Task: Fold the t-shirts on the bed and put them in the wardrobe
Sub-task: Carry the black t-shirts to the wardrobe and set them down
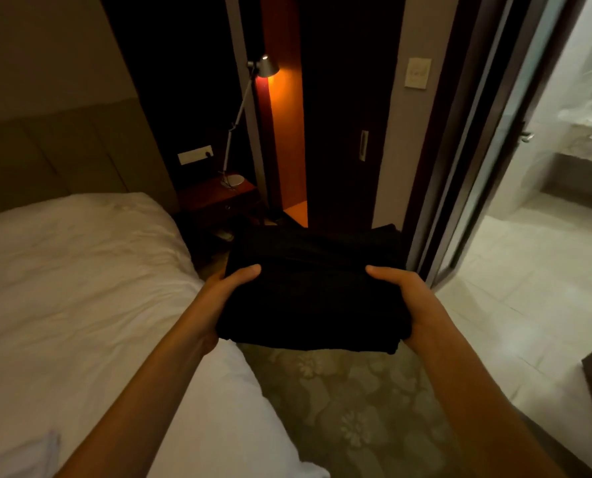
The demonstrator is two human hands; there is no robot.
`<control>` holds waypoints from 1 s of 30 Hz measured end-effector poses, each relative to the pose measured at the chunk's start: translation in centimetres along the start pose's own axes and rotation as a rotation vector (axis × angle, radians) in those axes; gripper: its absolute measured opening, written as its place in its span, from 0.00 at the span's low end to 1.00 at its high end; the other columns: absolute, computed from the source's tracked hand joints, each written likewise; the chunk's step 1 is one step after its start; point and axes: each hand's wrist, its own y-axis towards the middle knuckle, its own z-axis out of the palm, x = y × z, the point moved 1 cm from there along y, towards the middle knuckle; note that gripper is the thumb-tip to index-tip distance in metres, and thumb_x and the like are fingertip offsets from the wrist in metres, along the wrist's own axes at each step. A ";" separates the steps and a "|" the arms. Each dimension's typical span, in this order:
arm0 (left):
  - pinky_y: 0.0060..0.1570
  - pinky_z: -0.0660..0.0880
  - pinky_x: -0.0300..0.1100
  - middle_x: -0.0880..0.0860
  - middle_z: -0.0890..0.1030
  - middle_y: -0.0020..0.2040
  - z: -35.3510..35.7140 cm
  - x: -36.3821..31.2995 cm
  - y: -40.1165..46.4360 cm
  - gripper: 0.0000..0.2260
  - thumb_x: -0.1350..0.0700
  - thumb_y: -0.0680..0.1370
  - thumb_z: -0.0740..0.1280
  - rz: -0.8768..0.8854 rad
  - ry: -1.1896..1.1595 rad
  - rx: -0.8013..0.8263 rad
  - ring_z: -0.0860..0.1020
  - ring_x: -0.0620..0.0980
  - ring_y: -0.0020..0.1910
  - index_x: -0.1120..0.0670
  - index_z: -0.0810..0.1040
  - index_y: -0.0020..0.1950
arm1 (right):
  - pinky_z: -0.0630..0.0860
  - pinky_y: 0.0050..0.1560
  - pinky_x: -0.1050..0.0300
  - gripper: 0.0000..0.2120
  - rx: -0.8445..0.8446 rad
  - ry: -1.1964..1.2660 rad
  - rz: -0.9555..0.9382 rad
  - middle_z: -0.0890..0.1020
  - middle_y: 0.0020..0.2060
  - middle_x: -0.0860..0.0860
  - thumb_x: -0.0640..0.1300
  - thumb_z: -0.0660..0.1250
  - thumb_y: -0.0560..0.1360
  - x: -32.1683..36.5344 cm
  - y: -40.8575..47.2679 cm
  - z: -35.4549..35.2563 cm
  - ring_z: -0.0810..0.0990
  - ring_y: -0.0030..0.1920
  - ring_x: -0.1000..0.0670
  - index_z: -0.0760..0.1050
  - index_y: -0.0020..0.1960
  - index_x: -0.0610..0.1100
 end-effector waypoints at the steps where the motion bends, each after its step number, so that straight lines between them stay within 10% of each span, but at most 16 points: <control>1: 0.52 0.77 0.45 0.53 0.84 0.57 0.9 0.0 0.2 0.24 0.49 0.72 0.72 0.008 0.000 -0.012 0.83 0.52 0.55 0.53 0.76 0.66 | 0.81 0.44 0.47 0.32 0.026 -0.006 0.008 0.84 0.54 0.40 0.44 0.78 0.60 0.7 0.7 -0.6 0.84 0.50 0.38 0.75 0.63 0.39; 30: 0.54 0.77 0.49 0.55 0.84 0.56 -0.4 -10.8 33.2 0.20 0.51 0.73 0.71 0.086 -0.293 -0.173 0.83 0.55 0.54 0.55 0.78 0.64 | 0.80 0.45 0.48 0.29 0.231 -0.281 -0.007 0.84 0.53 0.41 0.45 0.76 0.61 20.1 34.7 12.4 0.83 0.53 0.39 0.78 0.61 0.41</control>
